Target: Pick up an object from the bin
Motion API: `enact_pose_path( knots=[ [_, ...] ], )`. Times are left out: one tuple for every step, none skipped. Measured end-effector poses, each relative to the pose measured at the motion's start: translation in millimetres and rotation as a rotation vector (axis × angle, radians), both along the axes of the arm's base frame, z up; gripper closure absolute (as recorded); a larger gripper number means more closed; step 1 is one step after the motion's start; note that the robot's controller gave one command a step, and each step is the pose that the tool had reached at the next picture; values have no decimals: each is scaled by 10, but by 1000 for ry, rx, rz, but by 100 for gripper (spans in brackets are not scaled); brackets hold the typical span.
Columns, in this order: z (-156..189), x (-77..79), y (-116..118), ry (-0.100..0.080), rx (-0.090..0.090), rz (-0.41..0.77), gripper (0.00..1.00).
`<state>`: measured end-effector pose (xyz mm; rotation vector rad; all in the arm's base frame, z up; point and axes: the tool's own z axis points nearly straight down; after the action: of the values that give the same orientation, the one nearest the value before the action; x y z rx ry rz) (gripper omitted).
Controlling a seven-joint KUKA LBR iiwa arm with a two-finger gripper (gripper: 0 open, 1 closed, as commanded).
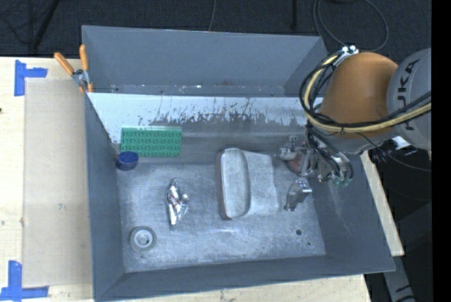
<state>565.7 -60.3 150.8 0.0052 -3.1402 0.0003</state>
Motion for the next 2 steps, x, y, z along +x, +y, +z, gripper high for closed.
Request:
enact_pose_path(
  knots=[
    [-451,321,631,-7,-11,-14,0],
    [-10,246,1611,-6,5,-18,0]
  ],
)
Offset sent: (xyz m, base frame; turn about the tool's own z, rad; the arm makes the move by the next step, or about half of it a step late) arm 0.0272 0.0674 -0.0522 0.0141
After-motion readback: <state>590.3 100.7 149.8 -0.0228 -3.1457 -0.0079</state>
